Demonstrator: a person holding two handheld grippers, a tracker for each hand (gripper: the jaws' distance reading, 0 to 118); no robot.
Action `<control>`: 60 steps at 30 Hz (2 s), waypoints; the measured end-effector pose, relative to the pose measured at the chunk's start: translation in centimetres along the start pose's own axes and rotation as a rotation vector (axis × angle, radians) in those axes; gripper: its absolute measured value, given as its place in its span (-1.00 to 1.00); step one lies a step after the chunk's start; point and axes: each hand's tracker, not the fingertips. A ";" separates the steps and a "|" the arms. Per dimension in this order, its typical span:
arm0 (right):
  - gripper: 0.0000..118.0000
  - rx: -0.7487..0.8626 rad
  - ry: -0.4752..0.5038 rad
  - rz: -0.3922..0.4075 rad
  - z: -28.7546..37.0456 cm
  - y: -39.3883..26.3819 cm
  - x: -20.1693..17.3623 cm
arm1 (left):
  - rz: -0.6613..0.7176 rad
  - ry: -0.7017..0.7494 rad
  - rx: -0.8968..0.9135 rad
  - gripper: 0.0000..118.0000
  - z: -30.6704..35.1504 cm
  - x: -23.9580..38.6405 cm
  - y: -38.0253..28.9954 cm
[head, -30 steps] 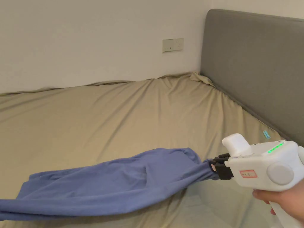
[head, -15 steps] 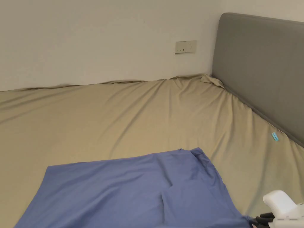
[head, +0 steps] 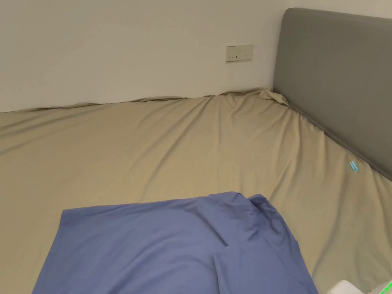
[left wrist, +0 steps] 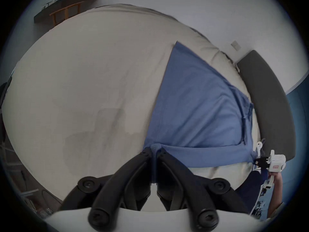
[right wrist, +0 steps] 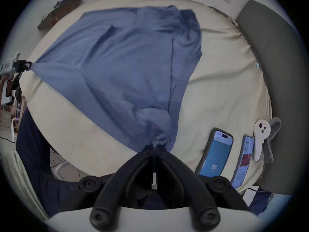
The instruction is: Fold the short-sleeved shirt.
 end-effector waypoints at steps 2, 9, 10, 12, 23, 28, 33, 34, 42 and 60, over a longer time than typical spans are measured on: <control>-0.92 -0.057 0.017 -0.001 -1.4 0.5 0.3 | -0.052 0.059 -0.057 -0.95 -1.6 0.1 -0.1; -0.92 -0.133 0.069 -0.038 -3.5 1.3 1.3 | -0.001 0.019 -0.104 -0.95 -3.5 -1.1 0.2; -0.92 -0.137 0.069 -0.034 -3.8 1.3 1.3 | -0.040 0.023 -0.107 -0.95 -3.6 -1.1 0.1; -0.92 -0.144 0.070 -0.032 -4.1 1.5 1.3 | -0.067 0.045 -0.107 -0.95 -4.0 -0.7 0.2; 0.94 0.146 -0.013 0.010 4.0 0.7 1.2 | -0.148 0.055 0.268 1.00 3.9 3.9 -0.6; 0.93 0.517 0.018 -0.169 12.4 0.8 0.0 | -0.047 -0.016 0.398 1.00 8.5 5.5 -1.3; -0.77 0.831 0.362 -0.373 16.6 -0.7 -4.7 | 0.096 -0.068 0.454 0.29 9.8 5.9 -4.0; -0.95 0.841 0.344 -0.410 16.7 -0.6 -6.0 | 0.095 -0.094 0.430 -0.86 9.5 5.5 -4.2; -0.95 0.757 0.319 -0.264 15.7 0.9 -9.8 | -0.015 -0.048 0.297 -1.00 6.6 5.0 -4.4; -0.95 0.702 0.254 -0.331 15.6 -1.5 -8.0 | 0.074 0.043 0.284 -0.53 0.7 1.8 -5.2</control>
